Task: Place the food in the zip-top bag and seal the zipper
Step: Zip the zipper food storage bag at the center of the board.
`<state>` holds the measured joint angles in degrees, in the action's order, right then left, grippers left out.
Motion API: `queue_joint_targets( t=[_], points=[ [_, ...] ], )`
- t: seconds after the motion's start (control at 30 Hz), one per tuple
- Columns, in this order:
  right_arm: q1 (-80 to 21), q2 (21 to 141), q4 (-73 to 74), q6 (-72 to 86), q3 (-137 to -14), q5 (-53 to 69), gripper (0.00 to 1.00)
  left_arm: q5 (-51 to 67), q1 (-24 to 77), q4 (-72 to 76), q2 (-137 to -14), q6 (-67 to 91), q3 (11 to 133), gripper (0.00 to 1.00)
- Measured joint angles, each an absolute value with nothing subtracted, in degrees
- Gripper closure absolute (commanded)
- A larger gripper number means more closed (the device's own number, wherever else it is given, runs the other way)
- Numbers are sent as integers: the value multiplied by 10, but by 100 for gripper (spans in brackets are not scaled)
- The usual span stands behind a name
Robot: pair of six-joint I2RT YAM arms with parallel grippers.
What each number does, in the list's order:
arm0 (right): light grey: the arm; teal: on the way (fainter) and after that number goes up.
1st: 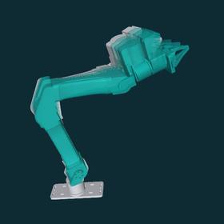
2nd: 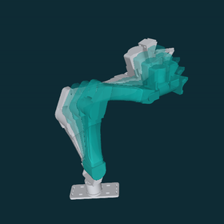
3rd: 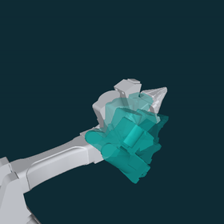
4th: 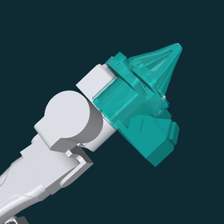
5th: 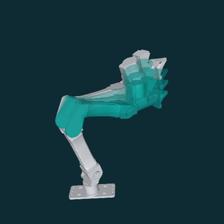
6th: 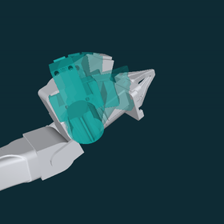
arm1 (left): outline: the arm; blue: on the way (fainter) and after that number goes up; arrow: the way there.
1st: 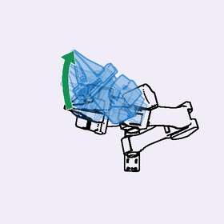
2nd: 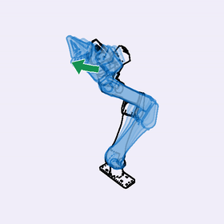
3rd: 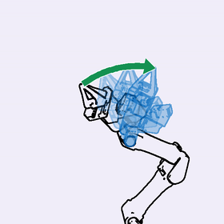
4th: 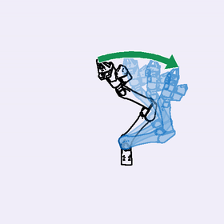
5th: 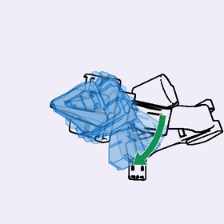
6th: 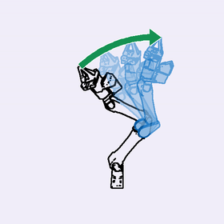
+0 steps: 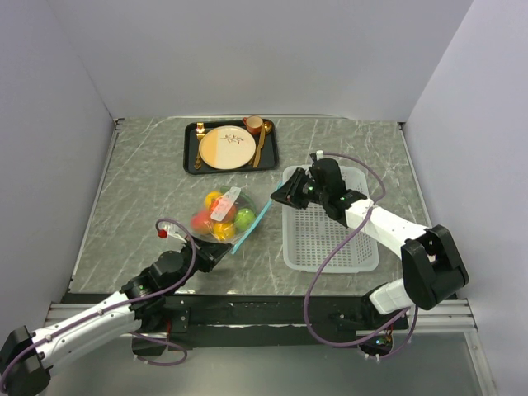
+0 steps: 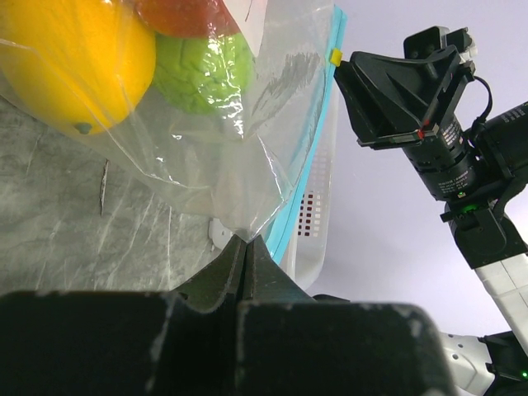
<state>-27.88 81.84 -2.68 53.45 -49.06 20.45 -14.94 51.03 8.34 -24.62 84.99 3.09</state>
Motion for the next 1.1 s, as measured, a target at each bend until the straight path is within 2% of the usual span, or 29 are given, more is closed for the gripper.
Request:
queue_joint_targets(
  t=[0.53,1.1],
  points=[
    [-279,819,-21,531,-491,203,68,-149,510,83,-245,850,31,99],
    [-279,833,-21,529,-492,200,71,-149,510,88,-250,851,31,99]
  ],
)
